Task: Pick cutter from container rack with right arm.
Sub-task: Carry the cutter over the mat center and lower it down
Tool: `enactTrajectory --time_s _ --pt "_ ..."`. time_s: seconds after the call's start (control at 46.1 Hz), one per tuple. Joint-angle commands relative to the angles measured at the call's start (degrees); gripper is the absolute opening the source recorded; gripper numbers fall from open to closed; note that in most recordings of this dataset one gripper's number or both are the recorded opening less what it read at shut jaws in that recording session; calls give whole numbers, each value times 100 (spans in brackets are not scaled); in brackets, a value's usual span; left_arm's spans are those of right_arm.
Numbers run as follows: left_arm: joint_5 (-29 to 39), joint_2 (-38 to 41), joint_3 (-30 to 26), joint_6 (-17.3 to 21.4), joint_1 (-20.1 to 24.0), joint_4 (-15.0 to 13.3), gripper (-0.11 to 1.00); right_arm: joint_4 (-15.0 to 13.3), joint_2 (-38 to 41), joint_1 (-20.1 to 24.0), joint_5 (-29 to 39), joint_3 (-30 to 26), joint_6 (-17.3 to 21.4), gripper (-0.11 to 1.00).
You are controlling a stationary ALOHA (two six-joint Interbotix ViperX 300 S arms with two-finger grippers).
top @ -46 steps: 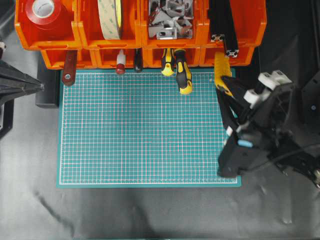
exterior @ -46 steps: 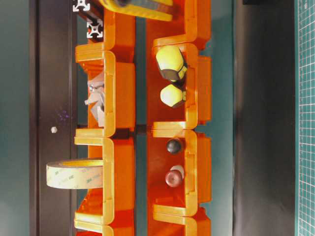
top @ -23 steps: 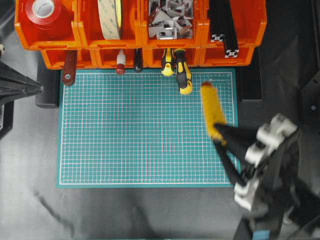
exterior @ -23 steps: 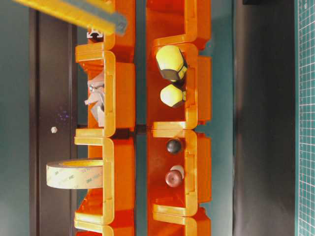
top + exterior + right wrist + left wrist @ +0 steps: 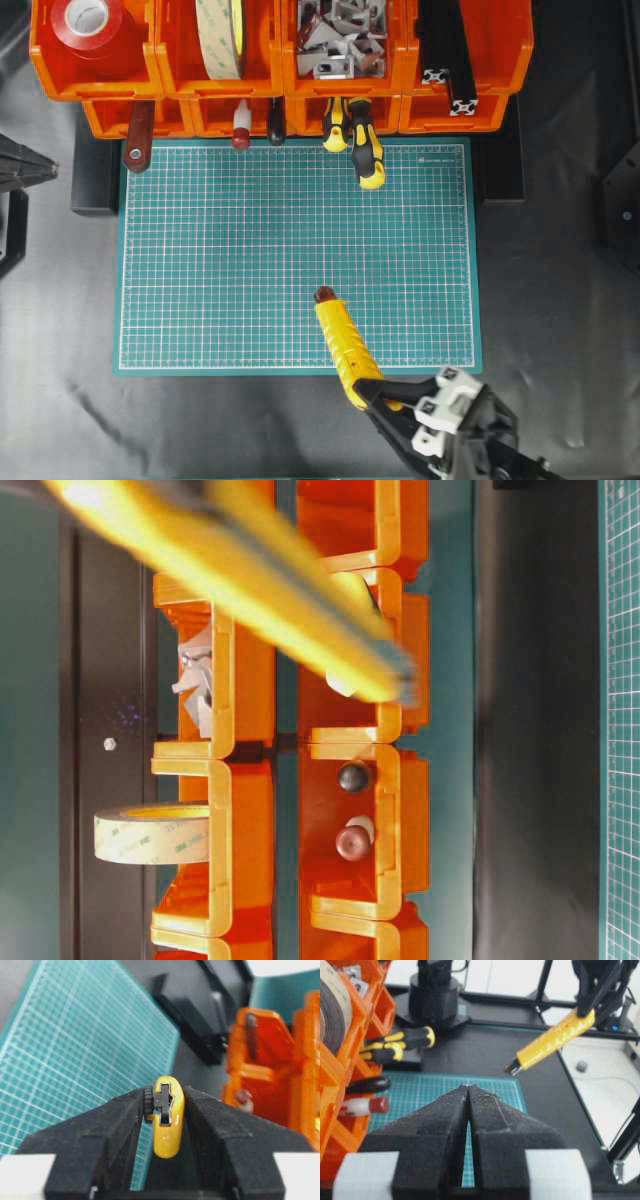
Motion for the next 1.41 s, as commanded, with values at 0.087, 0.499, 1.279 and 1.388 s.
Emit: enactTrajectory --time_s 0.087,0.499,1.279,1.388 --pt "53 -62 -202 -18 44 18 0 -44 -123 -404 -1011 642 0 27" --pt "70 -53 -202 -26 44 18 0 -369 97 -1811 -3199 1477 0 27" --pt "53 -18 -185 -26 44 18 0 -844 580 -2637 -3779 1459 114 27" --pt "53 -18 -185 -26 44 18 0 -694 571 -2628 -3938 1547 202 27"
